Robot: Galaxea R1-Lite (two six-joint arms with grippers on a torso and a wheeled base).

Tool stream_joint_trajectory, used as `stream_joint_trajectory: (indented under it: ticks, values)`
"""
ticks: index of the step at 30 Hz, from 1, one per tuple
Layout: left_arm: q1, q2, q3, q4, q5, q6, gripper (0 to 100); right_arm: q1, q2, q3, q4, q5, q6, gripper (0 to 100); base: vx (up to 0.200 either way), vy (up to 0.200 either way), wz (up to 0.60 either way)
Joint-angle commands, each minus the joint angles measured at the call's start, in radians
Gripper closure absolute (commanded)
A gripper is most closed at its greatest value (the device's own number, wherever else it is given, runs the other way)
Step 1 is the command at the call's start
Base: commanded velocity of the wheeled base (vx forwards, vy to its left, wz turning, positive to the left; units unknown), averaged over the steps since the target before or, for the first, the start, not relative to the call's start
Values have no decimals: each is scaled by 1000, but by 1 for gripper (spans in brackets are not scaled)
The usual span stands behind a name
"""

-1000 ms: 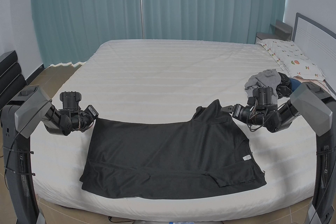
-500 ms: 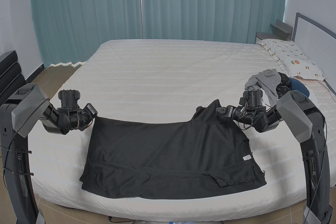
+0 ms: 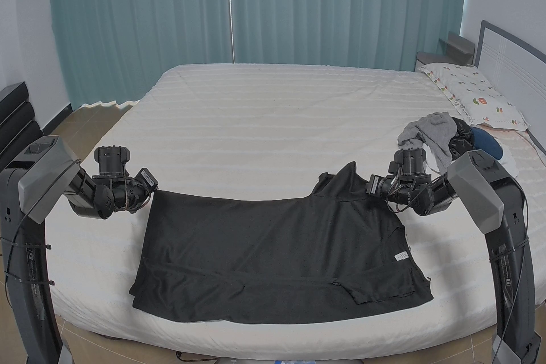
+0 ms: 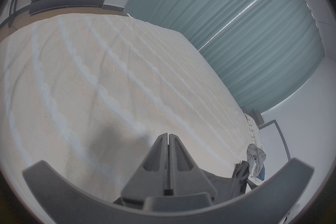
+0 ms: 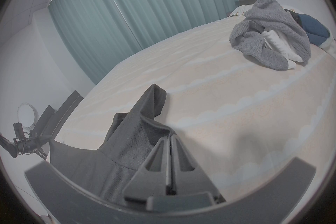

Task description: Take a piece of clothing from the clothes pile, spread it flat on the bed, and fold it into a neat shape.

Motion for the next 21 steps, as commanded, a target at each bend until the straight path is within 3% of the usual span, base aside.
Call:
stream_joint_trajectory:
  ticks: [1,6,10,21]
  values:
    - [0,-4,3,1,9,0,100,0,-41,34,-8,4,9,100,0,0,0]
    - [0,-21,9,-1,35,1,100,-3,-72,77,-37,4,21,100,0,0,0]
    - [3,-64,27,-1,36,1,100,-8,-123,148,-123,4,87,100,0,0,0]
    - [20,-93,67,-12,36,3,100,-45,-172,206,-140,0,121,100,0,0,0]
